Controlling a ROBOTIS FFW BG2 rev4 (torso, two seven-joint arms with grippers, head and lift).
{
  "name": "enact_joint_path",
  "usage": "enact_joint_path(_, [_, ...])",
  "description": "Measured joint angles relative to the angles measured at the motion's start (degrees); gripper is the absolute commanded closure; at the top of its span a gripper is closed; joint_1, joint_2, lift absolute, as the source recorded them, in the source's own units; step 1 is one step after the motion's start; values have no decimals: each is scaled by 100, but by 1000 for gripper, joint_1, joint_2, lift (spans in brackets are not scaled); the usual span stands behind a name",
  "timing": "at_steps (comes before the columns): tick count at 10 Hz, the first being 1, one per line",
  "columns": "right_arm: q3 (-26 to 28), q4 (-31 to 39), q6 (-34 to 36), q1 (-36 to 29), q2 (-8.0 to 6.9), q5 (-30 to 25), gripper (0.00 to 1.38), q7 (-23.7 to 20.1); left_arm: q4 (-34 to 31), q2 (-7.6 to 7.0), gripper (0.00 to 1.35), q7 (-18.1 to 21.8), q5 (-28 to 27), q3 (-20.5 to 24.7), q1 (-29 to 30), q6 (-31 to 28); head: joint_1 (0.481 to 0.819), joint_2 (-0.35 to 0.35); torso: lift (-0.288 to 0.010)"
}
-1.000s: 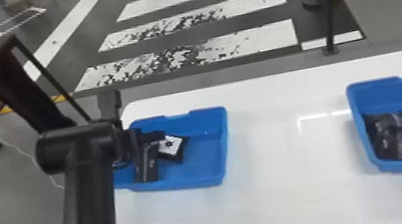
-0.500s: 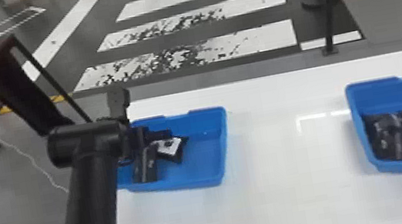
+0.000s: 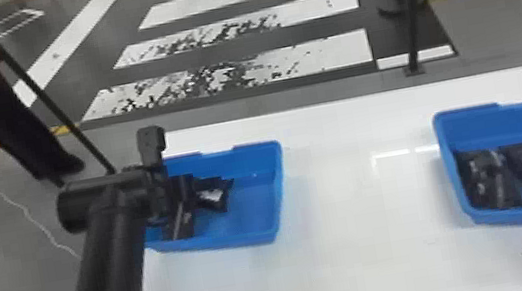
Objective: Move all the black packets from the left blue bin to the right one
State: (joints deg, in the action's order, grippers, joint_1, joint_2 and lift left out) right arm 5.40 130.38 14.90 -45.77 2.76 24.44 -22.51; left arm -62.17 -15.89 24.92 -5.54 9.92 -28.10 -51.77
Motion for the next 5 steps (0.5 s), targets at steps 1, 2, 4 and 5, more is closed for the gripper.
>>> enact_joint_path(1, [5, -8, 0, -13, 5, 54, 193, -18, 6, 64, 1075, -55, 45, 112, 55, 175, 695, 282, -140])
enact_joint_path(2, [7, -10, 0, -20, 12, 84, 193, -30, 6, 123, 1222, -66, 108, 196, 84, 253, 695, 277, -140])
enact_joint_path(4, [9, -28, 14, -31, 27, 136, 193, -51, -33, 167, 1207, -83, 222, 234, 204, 684, 695, 269, -140])
enact_joint_path(5, [9, -35, 29, -41, 37, 170, 193, -52, -106, 167, 1207, -74, 353, 258, 297, 863, 695, 267, -140])
